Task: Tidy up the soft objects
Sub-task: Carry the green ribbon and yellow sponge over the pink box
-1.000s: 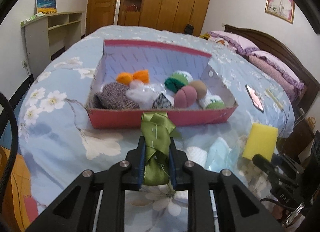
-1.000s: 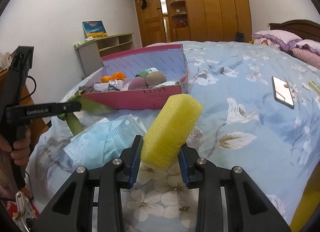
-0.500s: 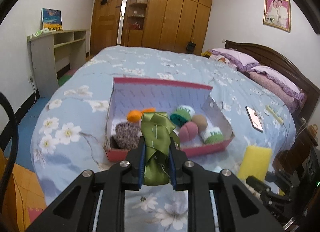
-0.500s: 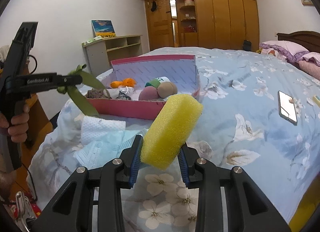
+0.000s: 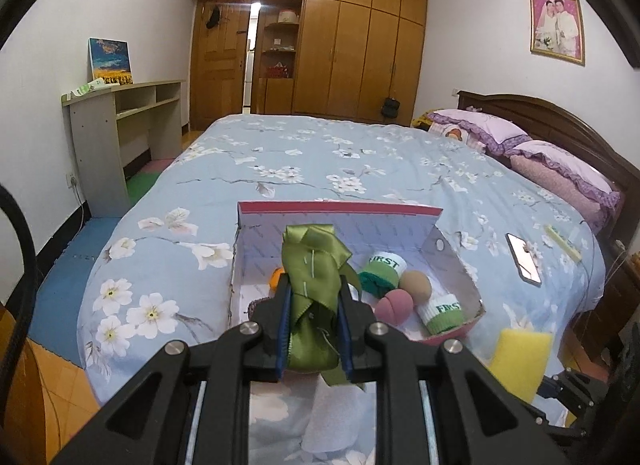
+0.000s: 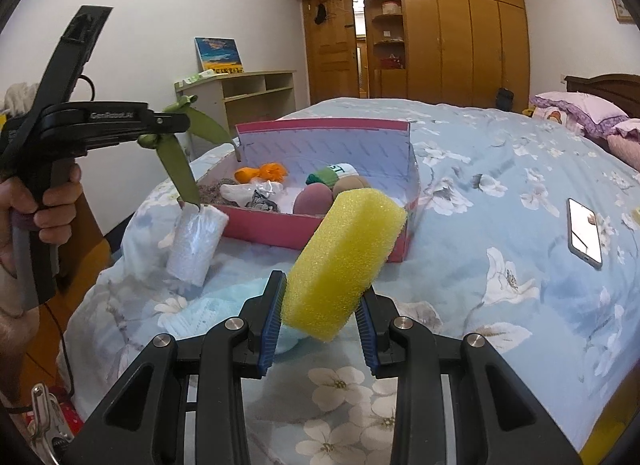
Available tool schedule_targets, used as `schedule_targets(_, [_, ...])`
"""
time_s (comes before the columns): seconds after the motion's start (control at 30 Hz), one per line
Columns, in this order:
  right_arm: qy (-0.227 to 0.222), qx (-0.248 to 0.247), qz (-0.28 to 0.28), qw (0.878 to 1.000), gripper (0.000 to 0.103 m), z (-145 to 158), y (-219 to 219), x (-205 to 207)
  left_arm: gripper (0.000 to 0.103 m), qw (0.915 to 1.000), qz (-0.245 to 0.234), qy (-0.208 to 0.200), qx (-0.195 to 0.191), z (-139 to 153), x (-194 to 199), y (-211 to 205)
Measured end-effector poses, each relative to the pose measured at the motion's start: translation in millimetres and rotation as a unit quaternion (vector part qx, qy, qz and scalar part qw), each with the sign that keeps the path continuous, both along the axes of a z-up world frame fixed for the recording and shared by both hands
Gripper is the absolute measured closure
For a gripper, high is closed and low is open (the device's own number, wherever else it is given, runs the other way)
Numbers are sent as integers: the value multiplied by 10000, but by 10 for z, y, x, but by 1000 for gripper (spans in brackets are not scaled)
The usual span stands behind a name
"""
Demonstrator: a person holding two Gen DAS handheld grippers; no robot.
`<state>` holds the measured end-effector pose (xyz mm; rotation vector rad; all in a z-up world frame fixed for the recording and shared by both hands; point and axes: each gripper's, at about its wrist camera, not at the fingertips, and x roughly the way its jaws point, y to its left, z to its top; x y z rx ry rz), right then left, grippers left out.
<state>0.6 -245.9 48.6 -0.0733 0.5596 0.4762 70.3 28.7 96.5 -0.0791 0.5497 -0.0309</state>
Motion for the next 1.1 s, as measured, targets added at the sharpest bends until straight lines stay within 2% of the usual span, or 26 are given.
schedule_targets(0.43, [-133,-79,53,9999,68,99,99,126,83,9998,183,29,103,-94,354,105])
schedule_targets(0.6, [-277,-122,99,9995,68,190,175,300,83,9997,203,108,37,-162,467,163])
schedule_targets(1.1, [-303,-70,117,9994,68,283,402,926,83,9991,260,317,-43,-408,770,209])
